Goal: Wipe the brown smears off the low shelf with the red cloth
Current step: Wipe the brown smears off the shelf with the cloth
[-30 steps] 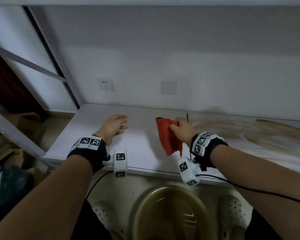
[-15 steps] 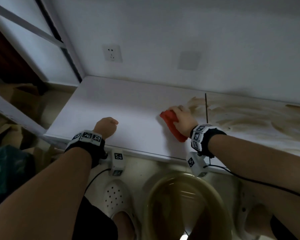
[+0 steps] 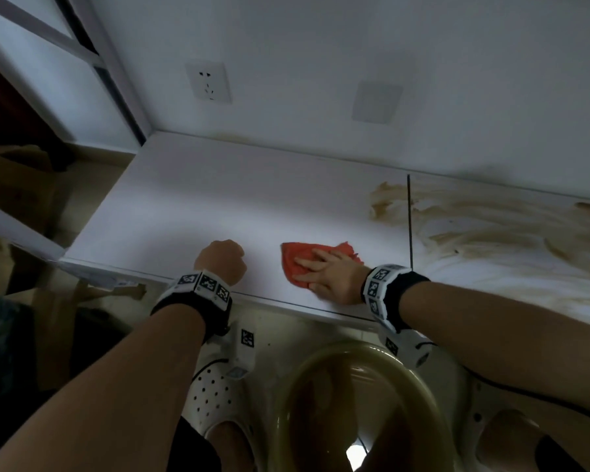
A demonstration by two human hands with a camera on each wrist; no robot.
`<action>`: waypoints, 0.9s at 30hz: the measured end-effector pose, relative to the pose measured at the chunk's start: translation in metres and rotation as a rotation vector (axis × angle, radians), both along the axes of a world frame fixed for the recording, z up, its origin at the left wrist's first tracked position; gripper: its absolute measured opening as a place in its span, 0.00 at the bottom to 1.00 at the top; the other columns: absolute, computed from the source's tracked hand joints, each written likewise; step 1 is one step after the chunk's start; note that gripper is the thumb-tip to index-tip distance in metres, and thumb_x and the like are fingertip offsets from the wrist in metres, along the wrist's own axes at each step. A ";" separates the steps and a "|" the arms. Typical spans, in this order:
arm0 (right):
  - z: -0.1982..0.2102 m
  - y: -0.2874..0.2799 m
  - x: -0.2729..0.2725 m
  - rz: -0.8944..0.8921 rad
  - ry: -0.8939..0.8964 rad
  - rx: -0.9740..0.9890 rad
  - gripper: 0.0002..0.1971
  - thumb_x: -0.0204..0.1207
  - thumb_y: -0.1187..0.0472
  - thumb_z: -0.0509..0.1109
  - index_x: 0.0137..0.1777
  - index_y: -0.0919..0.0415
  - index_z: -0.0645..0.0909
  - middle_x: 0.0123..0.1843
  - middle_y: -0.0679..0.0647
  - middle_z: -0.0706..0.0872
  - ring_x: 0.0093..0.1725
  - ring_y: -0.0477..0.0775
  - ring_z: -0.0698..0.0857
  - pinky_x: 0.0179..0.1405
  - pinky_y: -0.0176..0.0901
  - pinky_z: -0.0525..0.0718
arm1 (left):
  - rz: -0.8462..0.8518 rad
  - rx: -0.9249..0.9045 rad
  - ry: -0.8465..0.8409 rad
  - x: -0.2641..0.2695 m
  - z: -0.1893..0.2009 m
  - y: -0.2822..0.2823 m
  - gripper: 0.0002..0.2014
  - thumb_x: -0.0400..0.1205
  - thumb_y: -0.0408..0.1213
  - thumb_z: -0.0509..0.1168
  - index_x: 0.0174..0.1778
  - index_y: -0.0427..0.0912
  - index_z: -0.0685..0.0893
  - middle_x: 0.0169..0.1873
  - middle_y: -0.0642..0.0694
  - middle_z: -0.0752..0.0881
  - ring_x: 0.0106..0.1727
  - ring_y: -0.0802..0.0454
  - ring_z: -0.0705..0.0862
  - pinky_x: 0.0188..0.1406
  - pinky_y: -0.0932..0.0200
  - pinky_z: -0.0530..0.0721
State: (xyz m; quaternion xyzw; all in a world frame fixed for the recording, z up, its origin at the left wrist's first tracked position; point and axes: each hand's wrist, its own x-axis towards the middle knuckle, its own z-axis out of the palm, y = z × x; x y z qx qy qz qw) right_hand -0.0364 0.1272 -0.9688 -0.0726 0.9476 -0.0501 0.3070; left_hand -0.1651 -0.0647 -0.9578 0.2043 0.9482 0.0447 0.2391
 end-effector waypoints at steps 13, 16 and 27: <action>0.001 0.036 -0.071 -0.219 0.040 0.090 0.27 0.86 0.59 0.49 0.82 0.37 0.48 0.86 0.46 0.41 0.84 0.64 0.47 0.79 0.64 0.53 | 0.095 0.030 0.011 -0.009 -0.003 0.008 0.10 0.78 0.30 0.59 0.36 0.35 0.85 0.36 0.41 0.83 0.38 0.44 0.79 0.39 0.60 0.77; -0.002 0.062 -0.056 -0.313 0.022 0.162 0.30 0.85 0.61 0.50 0.82 0.38 0.47 0.86 0.46 0.43 0.81 0.69 0.54 0.79 0.58 0.57 | 0.107 0.054 -0.006 -0.011 -0.006 0.007 0.12 0.77 0.31 0.60 0.44 0.35 0.90 0.42 0.40 0.88 0.38 0.46 0.79 0.40 0.61 0.77; -0.008 0.004 -0.091 -0.178 0.053 0.088 0.30 0.84 0.59 0.56 0.81 0.35 0.52 0.85 0.43 0.45 0.77 0.67 0.57 0.72 0.61 0.70 | -0.006 -0.079 -0.035 -0.028 0.010 0.020 0.11 0.80 0.29 0.56 0.45 0.30 0.83 0.50 0.36 0.85 0.53 0.41 0.85 0.51 0.56 0.81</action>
